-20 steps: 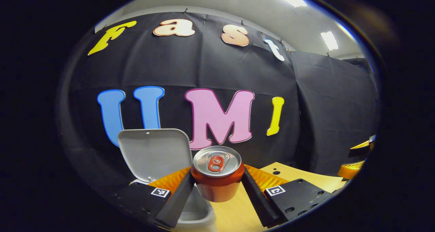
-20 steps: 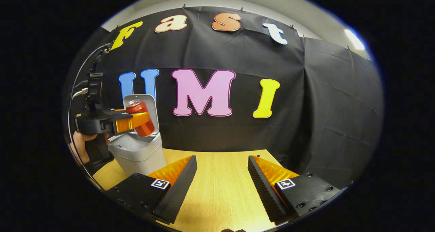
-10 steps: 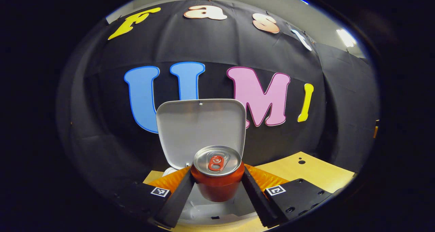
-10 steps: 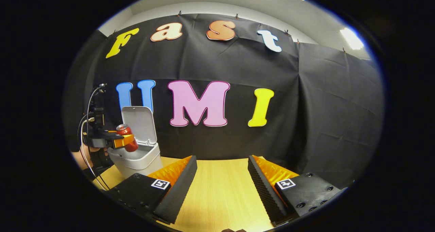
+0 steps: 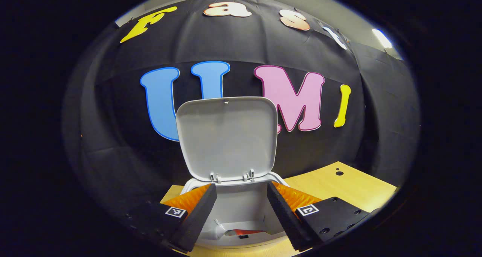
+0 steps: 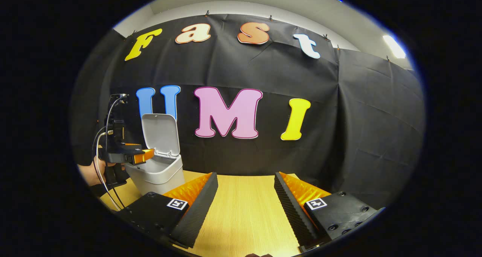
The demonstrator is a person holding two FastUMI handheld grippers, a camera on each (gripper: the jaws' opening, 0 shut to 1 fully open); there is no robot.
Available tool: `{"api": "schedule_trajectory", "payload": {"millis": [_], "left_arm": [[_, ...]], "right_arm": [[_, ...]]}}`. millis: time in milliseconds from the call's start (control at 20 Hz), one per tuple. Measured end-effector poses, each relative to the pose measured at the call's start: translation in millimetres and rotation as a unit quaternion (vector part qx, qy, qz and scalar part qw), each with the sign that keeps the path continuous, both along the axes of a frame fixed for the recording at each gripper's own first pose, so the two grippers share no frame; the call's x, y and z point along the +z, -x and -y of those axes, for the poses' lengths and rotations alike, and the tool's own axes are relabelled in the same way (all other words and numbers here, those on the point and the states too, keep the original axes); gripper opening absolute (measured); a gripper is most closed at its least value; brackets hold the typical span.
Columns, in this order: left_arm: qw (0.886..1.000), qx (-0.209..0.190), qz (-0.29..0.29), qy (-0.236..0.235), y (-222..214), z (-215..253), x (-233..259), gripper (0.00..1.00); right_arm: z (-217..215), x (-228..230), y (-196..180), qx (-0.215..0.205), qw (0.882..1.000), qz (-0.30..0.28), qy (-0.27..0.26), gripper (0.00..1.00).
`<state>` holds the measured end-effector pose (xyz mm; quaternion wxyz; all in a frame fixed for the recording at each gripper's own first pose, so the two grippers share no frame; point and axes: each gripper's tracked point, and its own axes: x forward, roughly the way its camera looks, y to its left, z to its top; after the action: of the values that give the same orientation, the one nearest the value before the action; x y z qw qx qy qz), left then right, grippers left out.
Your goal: Press the lid of the desktop garbage bin to open it, pick up the crumpled paper on the desktop and throw it into the bin, then pick up the pop can on the desktop and drop it into the bin, and finally close the garbage bin lid.
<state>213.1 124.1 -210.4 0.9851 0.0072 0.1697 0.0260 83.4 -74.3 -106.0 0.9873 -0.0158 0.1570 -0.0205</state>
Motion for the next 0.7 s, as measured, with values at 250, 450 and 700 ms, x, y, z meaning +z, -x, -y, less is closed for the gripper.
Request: {"api": "schedule_trajectory", "payload": {"millis": [250,450,700], "left_arm": [[0.998,0.034,0.052,-0.017,-17,-31,68,0.92],[0.993,0.05,0.103,-0.037,-51,-51,124,0.91],[0.988,0.029,0.138,-0.058,-92,-50,149,0.9]], "right_arm": [[-18,10,-31,0.041,0.999,0.01,-0.013,0.97],[-28,17,-59,0.069,0.997,0.019,-0.03,0.97],[-40,20,-86,0.086,0.996,0.02,-0.026,0.97]]}}
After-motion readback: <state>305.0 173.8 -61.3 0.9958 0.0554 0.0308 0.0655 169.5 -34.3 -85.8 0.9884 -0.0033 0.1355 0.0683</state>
